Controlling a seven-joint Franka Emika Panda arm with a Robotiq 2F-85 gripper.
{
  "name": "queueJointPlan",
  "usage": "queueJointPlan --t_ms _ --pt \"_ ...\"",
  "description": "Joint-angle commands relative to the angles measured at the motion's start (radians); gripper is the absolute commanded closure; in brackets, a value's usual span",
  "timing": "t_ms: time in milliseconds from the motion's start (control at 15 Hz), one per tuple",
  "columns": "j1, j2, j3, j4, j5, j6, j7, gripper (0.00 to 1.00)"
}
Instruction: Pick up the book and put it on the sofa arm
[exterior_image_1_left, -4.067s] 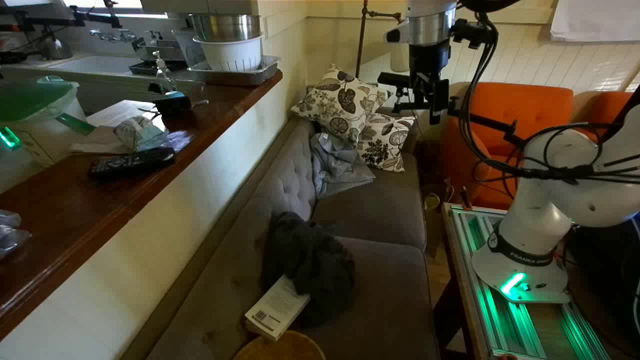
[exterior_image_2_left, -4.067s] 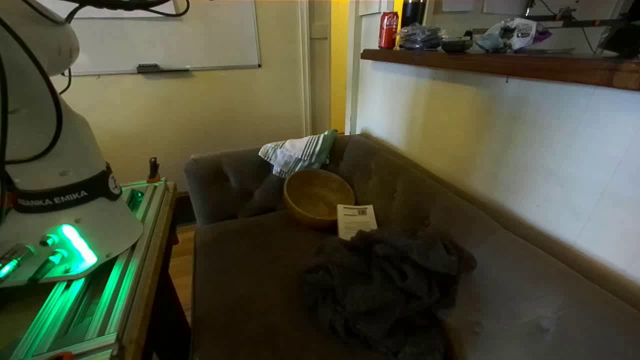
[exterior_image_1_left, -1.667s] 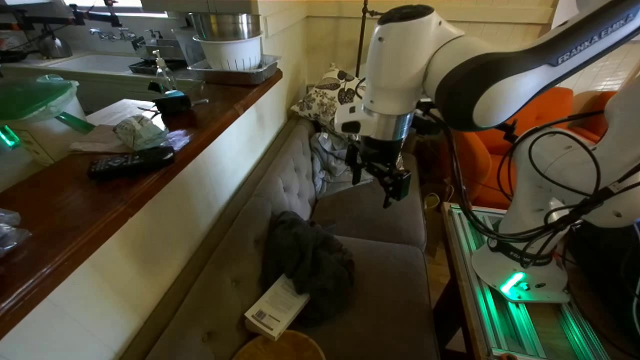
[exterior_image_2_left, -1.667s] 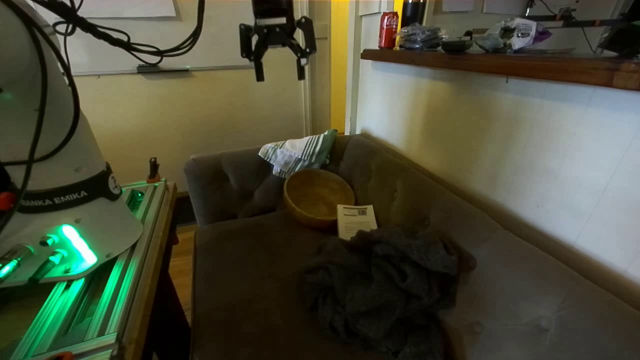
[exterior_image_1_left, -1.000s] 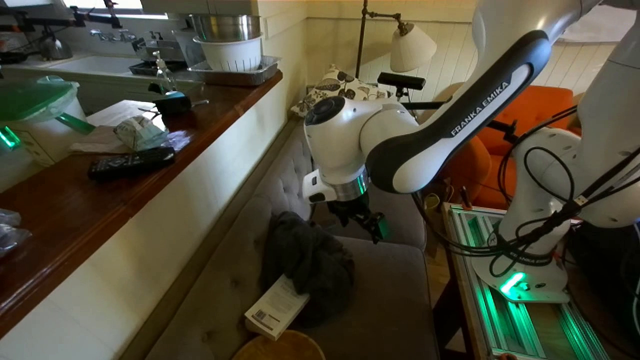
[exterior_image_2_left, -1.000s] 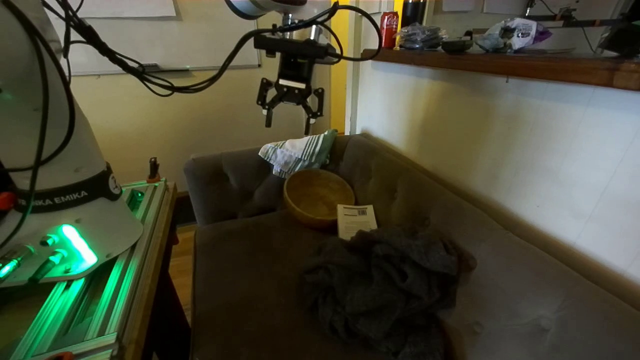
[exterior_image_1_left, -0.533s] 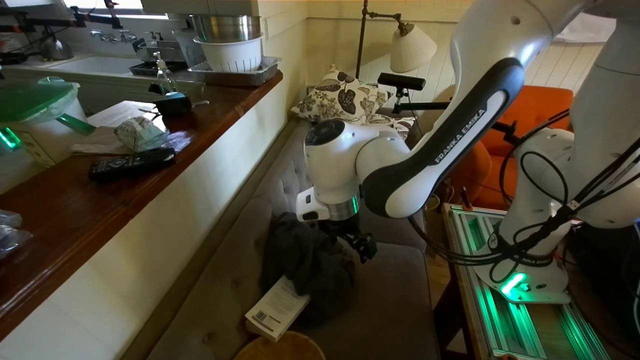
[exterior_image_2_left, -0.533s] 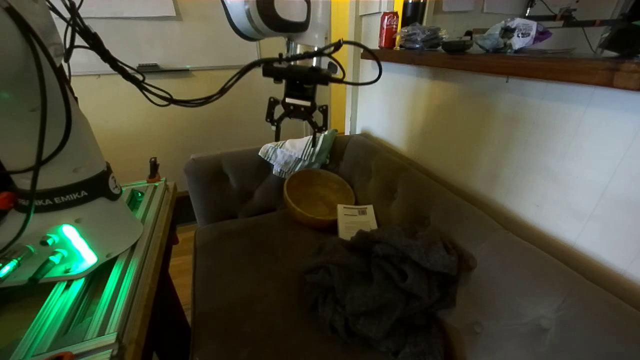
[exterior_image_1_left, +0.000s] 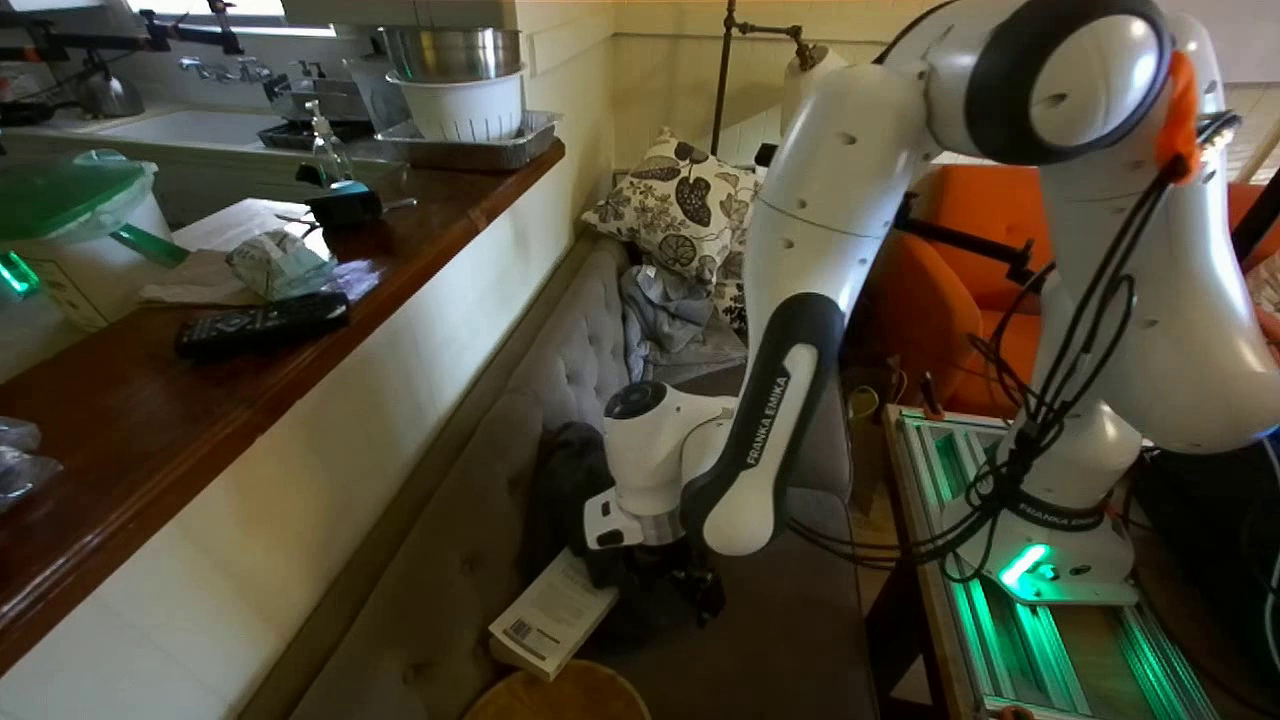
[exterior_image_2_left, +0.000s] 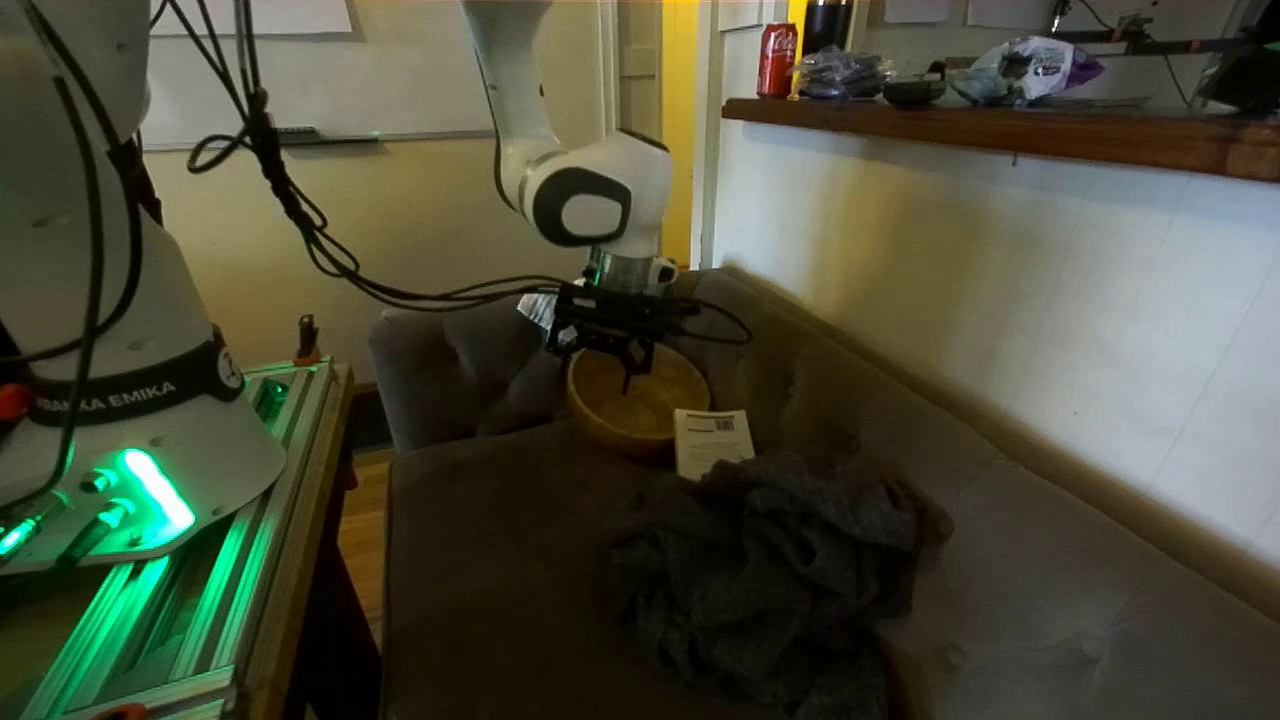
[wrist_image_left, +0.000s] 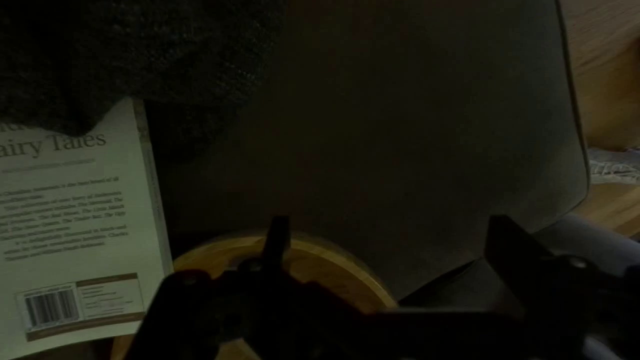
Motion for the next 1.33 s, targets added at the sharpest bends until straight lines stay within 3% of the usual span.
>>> queueJointPlan --t_ms 0,267,400,467,667,1067,1267 --pt "-0.035 0.183 0.033 0.154 -0.023 0.042 0.044 0.00" --pt "0.105 0.324 -0.087 0.340 -0.073 0.059 0.311 0.00" --pt "0.142 0.352 -0.112 0.434 -0.110 -0.128 0.425 0.00" --pt "0.067 0.311 -0.057 0.335 -0.128 -0.019 0.364 0.00" --pt "0.099 0.347 -0.071 0.413 -0.142 -0.102 0.432 0.00" --pt "0.037 0.429 -0.060 0.423 -0.288 0.148 0.327 0.00" --pt "0.022 0.451 -0.103 0.406 -0.383 0.218 0.291 0.00"
